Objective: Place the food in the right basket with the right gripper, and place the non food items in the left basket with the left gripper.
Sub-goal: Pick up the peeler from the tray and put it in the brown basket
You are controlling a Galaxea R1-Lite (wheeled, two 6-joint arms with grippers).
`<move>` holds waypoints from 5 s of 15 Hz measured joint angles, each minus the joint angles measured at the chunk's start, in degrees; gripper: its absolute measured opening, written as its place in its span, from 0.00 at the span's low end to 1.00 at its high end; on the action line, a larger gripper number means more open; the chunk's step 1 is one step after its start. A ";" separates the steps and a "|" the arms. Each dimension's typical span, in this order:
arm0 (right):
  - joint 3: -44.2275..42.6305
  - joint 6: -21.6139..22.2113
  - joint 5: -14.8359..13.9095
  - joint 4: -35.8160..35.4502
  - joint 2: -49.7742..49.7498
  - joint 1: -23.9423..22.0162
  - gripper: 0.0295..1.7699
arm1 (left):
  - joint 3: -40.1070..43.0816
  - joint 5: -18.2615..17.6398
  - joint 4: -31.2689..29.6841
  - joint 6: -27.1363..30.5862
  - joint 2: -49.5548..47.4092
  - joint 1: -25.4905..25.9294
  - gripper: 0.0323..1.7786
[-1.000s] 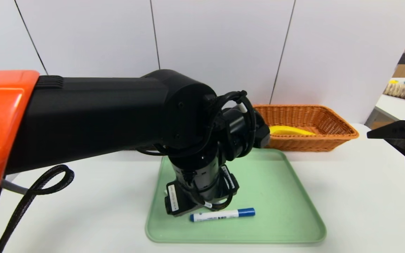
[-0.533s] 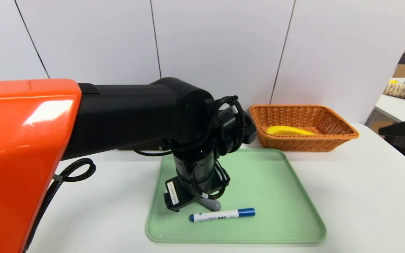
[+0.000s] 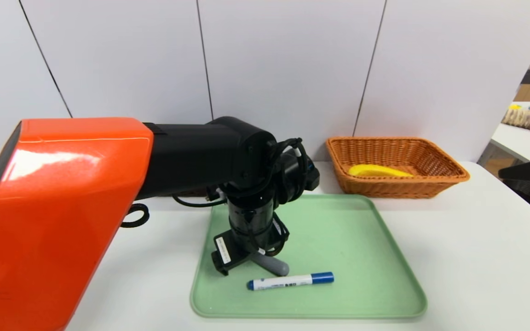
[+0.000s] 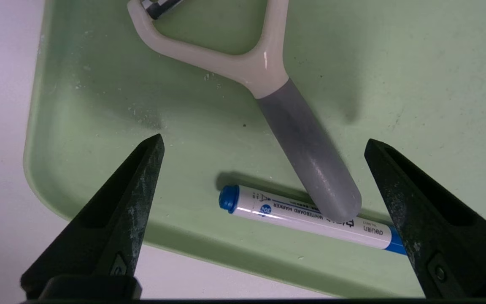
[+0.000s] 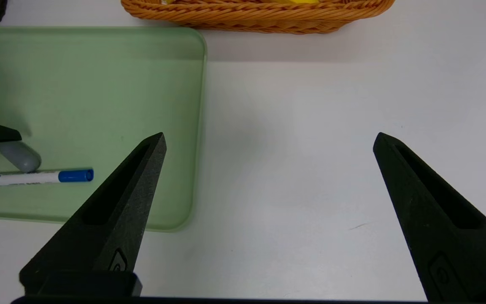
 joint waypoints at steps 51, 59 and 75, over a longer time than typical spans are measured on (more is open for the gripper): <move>0.87 -0.01 1.49 0.13 -2.15 0.35 0.96 | 0.00 0.11 -0.09 2.21 2.01 -1.16 0.14; 1.79 0.10 1.71 -0.02 -3.04 -0.06 0.96 | 0.00 0.27 -0.24 2.40 1.52 -1.10 0.14; 6.07 -0.12 1.49 -0.05 -4.83 -0.05 0.96 | -0.02 1.32 -4.66 18.38 -9.50 -7.79 0.14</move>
